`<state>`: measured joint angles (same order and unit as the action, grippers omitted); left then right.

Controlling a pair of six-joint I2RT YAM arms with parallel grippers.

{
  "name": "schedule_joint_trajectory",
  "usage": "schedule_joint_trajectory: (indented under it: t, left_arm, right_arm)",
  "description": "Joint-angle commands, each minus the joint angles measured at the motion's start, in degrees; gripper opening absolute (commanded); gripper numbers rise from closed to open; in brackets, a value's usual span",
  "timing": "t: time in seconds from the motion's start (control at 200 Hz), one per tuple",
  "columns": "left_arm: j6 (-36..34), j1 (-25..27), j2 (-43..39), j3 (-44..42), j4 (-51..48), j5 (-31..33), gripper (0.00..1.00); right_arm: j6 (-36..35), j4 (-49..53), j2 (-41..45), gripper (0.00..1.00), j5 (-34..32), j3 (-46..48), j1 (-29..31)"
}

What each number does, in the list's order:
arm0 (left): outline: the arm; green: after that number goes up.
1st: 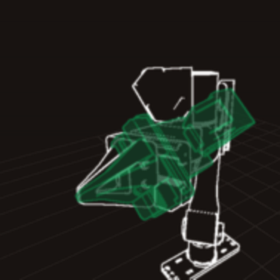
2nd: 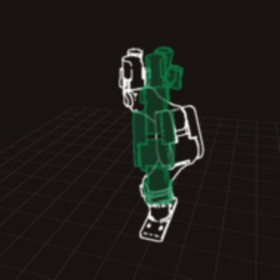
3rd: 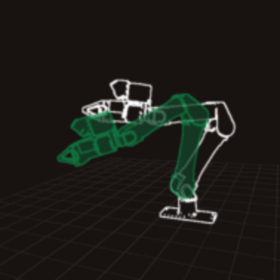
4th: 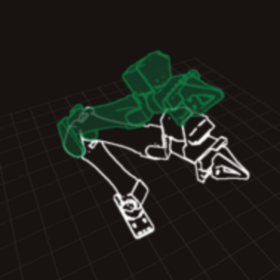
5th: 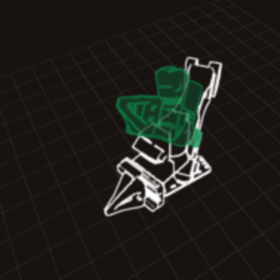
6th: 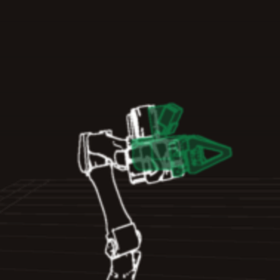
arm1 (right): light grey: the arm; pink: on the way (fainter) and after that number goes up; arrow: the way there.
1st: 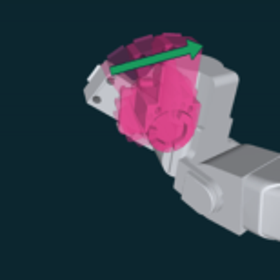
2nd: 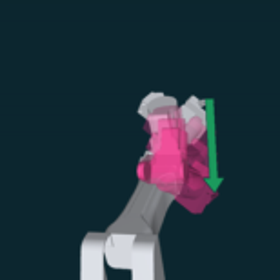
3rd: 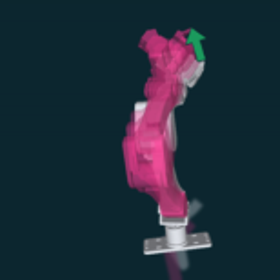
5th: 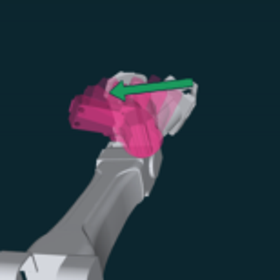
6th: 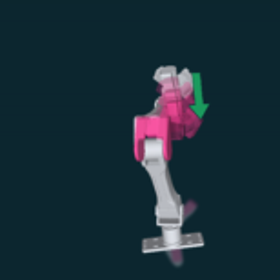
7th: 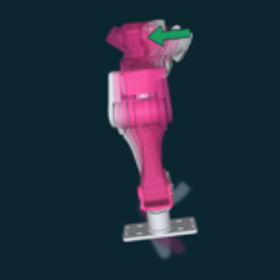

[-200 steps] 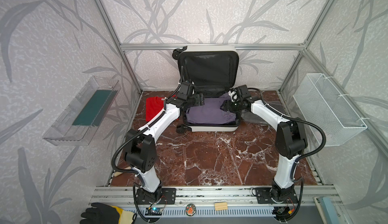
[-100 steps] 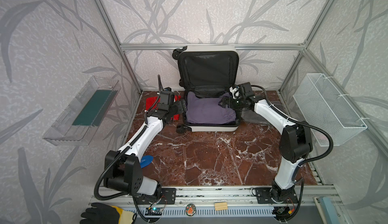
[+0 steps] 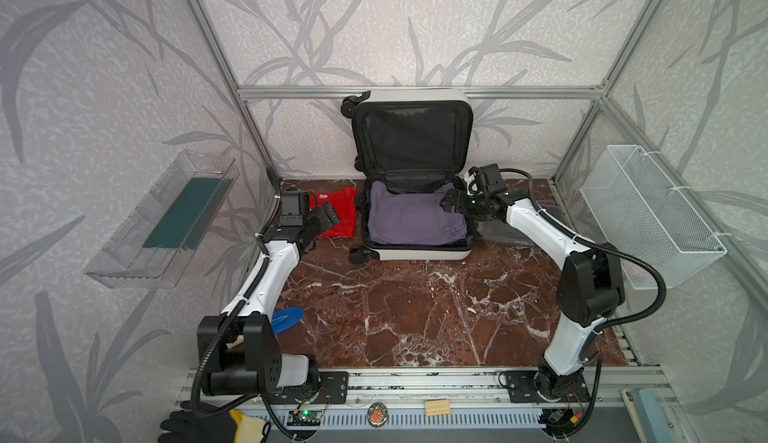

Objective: Pack the luggage
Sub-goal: 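Move the left gripper over the red T-shirt while the right gripper holds still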

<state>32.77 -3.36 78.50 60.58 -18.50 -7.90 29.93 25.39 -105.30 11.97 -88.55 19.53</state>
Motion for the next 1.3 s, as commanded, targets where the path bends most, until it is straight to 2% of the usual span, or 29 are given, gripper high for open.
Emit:
schedule_joint_trajectory:
  t: [0.0, 0.405, 0.625, 0.97, 1.14, 1.295]
  left_arm:
    - [3.1, -2.3, 0.1, -0.2, -0.8, -2.4, 0.95]
    - [8.1, -7.0, 7.2, 2.9, -1.1, -4.4, 0.96]
    - [9.1, -7.1, 11.6, 3.9, 0.1, -3.7, 0.91]
    - [1.9, -5.6, 22.8, 14.5, -1.1, -6.0, 0.87]
    - [-4.3, -3.8, 29.9, 23.1, -5.6, -3.2, 0.87]
    - [-6.0, -3.2, 36.8, 30.7, -8.5, -1.8, 0.87]
  right_arm:
    - [1.1, -2.2, 1.5, 0.99, 0.3, 2.0, -0.2]
    - [4.9, -15.0, 2.1, 1.0, 13.2, 10.3, 0.1]
    - [6.1, -19.3, 0.1, 0.92, 17.1, 10.7, 2.6]
    - [4.7, -17.2, -0.3, 0.89, 16.6, 8.3, 5.7]
    - [3.4, -15.0, 1.0, 0.89, 16.3, 7.5, 5.7]
    - [1.5, -12.6, 2.6, 0.89, 15.1, 7.3, 5.7]
